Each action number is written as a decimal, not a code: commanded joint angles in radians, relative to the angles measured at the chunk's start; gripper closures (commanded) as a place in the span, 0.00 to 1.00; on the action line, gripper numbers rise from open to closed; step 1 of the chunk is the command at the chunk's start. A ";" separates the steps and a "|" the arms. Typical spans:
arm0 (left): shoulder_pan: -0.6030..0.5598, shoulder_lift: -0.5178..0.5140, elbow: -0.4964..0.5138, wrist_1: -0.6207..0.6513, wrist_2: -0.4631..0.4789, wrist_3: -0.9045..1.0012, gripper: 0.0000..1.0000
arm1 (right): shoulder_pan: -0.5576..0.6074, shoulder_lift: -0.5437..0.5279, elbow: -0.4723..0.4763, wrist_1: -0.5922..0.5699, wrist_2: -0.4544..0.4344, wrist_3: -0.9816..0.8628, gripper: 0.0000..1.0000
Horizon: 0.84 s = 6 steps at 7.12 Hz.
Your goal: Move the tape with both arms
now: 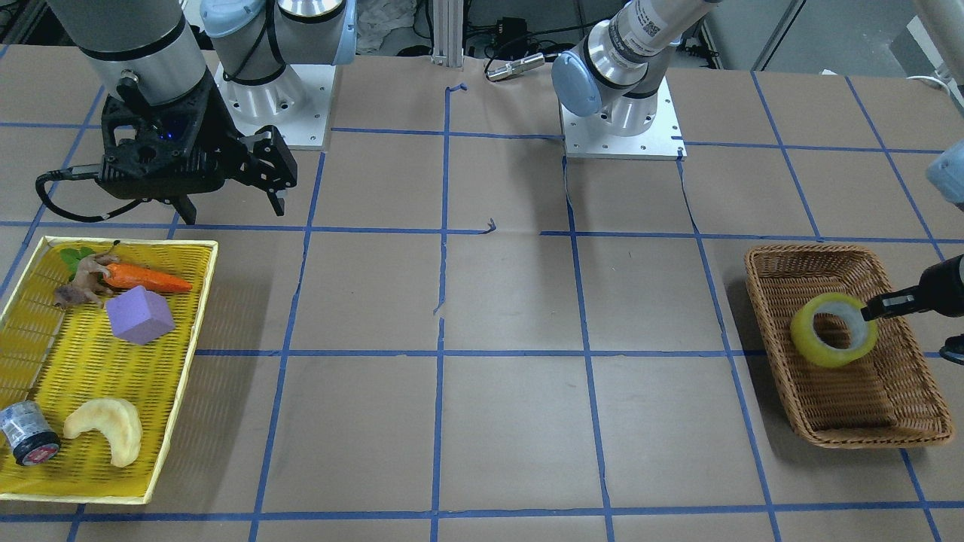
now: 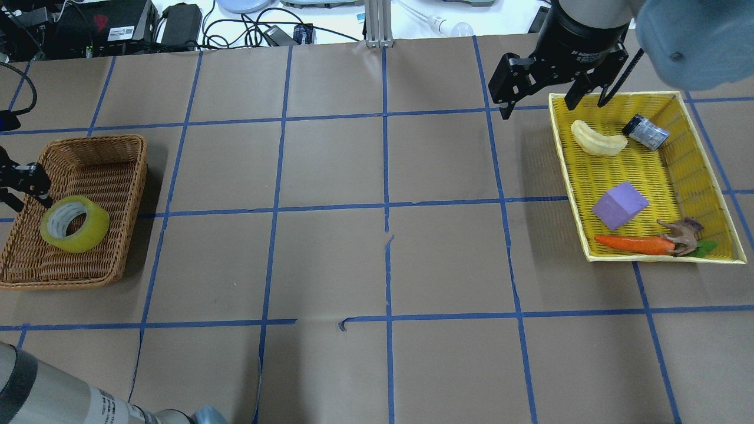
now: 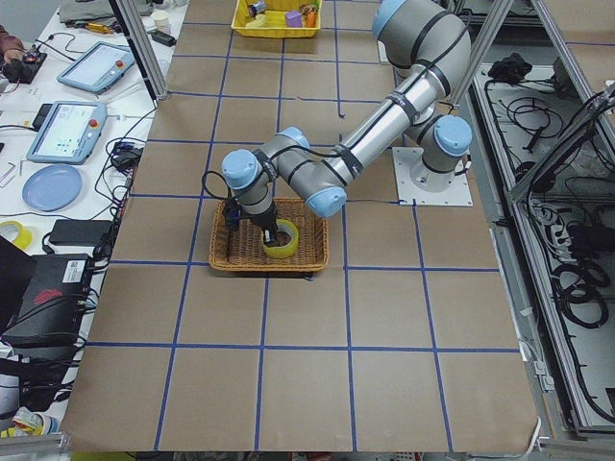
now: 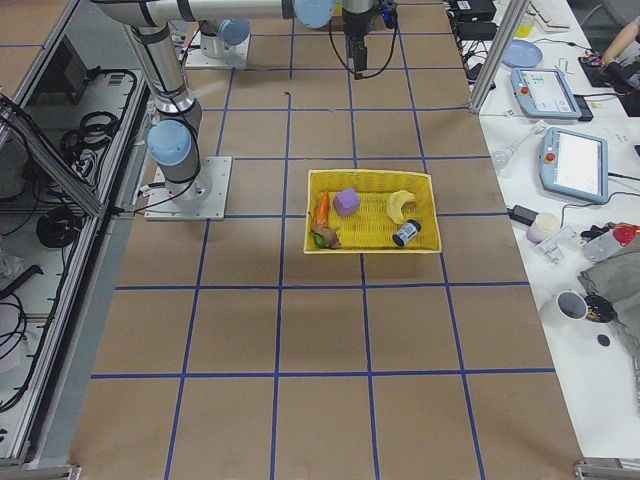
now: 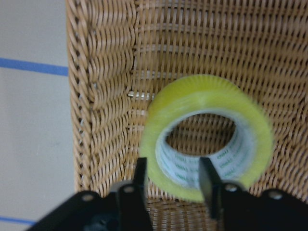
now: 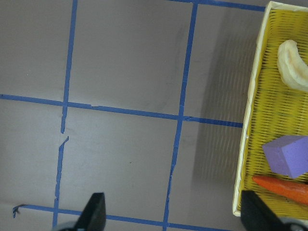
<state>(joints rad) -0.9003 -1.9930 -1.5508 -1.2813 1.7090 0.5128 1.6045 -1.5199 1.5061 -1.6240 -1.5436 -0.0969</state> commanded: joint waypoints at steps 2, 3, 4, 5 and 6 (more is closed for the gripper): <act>-0.147 0.129 0.027 -0.114 -0.005 -0.210 0.00 | 0.000 0.000 -0.009 0.001 -0.001 -0.003 0.00; -0.222 0.190 0.040 -0.159 -0.008 -0.279 0.00 | -0.002 0.000 -0.020 0.009 -0.006 -0.003 0.00; -0.297 0.239 0.038 -0.171 -0.047 -0.318 0.00 | 0.000 0.000 -0.036 0.022 -0.013 -0.003 0.00; -0.387 0.278 0.032 -0.174 -0.070 -0.446 0.00 | 0.000 -0.002 -0.044 0.048 -0.003 -0.003 0.00; -0.473 0.304 0.029 -0.173 -0.080 -0.489 0.00 | 0.003 0.000 -0.043 0.049 0.002 -0.004 0.00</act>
<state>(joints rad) -1.2669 -1.7304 -1.5179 -1.4501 1.6486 0.1073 1.6052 -1.5209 1.4673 -1.5861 -1.5478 -0.1000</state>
